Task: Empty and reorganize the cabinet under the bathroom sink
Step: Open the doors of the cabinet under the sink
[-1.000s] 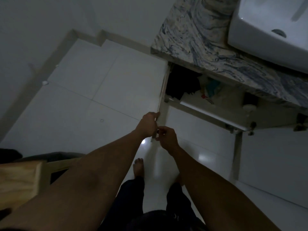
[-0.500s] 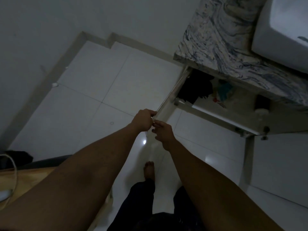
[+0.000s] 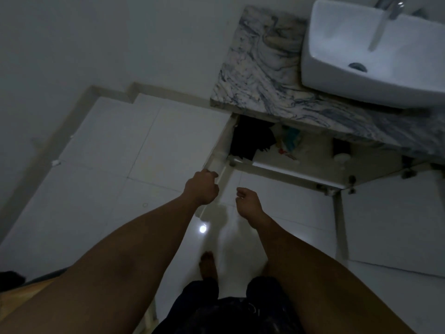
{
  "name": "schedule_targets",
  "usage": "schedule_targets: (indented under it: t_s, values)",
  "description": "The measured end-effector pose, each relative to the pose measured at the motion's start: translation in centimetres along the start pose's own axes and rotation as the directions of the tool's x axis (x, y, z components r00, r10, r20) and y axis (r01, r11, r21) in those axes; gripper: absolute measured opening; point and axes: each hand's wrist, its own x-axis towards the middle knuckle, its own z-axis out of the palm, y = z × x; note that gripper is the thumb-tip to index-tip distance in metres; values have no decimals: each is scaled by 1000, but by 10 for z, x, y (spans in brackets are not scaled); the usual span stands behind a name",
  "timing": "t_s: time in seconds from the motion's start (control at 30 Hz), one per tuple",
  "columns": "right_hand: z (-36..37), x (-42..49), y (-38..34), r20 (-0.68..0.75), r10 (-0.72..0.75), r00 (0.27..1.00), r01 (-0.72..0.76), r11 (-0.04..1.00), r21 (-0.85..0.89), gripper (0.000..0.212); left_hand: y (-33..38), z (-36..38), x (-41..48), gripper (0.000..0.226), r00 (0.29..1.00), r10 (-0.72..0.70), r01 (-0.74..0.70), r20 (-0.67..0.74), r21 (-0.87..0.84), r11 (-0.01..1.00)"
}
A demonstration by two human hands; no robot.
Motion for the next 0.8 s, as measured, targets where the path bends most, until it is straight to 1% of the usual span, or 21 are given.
schedule_targets:
  t_s: [0.13,0.3,0.47,0.6,0.8]
  values:
    - [-57,2,21,-94,11,996,-11,1000,1,45,48,11,13,55,994,76,-76,76,2,997]
    - [-135,21,48,-182,42,982,-34,998,49,43,111,25,44,56,990,94,-100,110,59,993]
    - [-219,58,82,-216,59,975,-47,997,60,42,184,50,86,56,990,75,-83,122,60,995]
    - [-281,89,105,-219,64,974,-58,998,34,40,238,75,120,57,986,42,-50,160,46,998]
    - [-350,141,139,-196,37,980,-52,996,-68,41,298,116,174,57,988,17,-13,150,-27,1000]
